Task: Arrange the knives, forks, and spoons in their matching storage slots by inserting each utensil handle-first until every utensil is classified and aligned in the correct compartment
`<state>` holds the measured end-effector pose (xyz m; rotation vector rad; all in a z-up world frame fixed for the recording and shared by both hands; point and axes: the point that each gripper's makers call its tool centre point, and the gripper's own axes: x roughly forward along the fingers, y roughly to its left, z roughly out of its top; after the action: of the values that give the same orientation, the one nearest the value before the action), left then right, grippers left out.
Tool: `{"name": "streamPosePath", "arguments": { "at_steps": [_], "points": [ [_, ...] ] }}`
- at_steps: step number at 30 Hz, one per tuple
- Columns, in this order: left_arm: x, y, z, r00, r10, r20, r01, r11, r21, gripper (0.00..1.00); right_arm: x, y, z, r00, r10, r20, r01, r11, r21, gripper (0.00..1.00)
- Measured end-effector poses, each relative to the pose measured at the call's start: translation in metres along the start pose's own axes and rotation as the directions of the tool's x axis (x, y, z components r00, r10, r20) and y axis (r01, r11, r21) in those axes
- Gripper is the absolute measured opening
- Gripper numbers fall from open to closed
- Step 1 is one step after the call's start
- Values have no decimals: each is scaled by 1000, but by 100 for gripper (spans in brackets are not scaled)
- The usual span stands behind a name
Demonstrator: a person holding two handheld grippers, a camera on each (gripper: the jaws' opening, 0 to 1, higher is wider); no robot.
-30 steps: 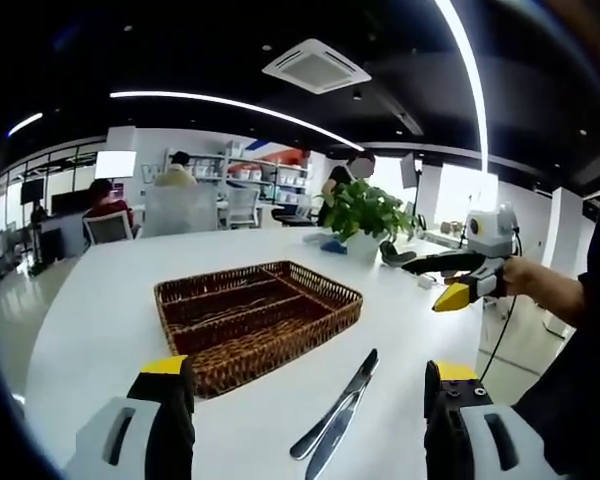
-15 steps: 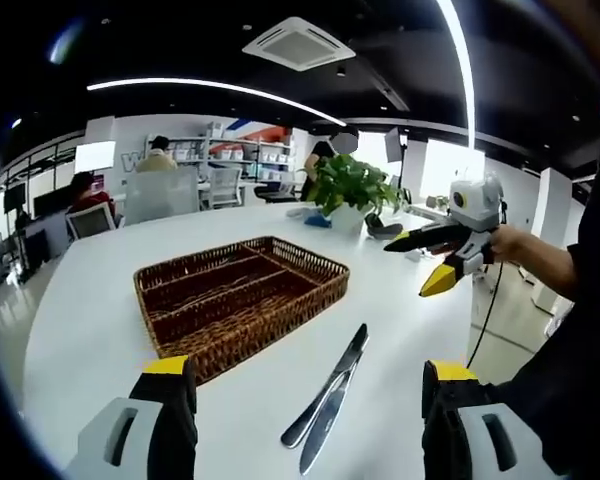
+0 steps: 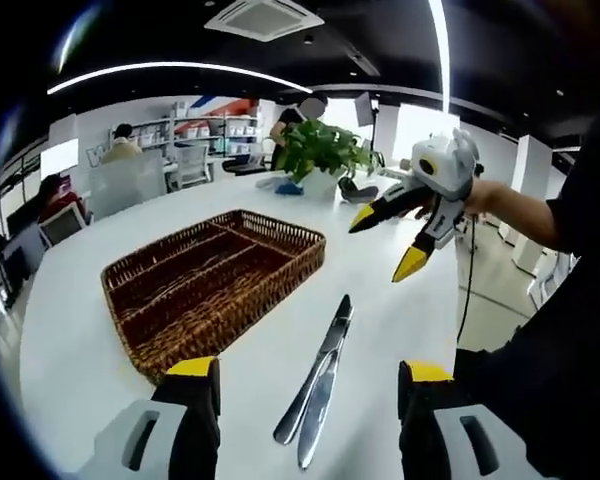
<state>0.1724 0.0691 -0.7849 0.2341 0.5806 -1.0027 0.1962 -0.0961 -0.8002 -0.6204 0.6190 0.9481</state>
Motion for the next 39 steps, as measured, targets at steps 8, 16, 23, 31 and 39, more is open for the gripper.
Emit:
{"name": "streamPosePath", "arguments": {
  "at_steps": [8, 16, 23, 31, 39],
  "points": [
    [16, -2, -11, 992, -56, -111, 59, 998, 21, 55, 19, -2, -5, 994, 75, -86, -87, 985, -147, 51],
    [32, -4, -20, 974, -63, -215, 78, 995, 60, 44, 33, 0, -16, 976, 128, -176, -167, 958, -231, 44],
    [45, -1, -28, 954, -66, -291, 98, 990, 97, 36, 44, 0, -28, 961, 154, -229, -218, 933, -287, 36],
    [57, -2, -35, 931, -81, -355, 123, 987, 99, 29, 53, 2, -34, 944, 181, -277, -278, 887, -368, 30],
    [66, 2, -39, 922, -92, -376, 130, 989, 76, 24, 63, 5, -37, 926, 201, -319, -331, 840, -431, 23]
  ]
}}
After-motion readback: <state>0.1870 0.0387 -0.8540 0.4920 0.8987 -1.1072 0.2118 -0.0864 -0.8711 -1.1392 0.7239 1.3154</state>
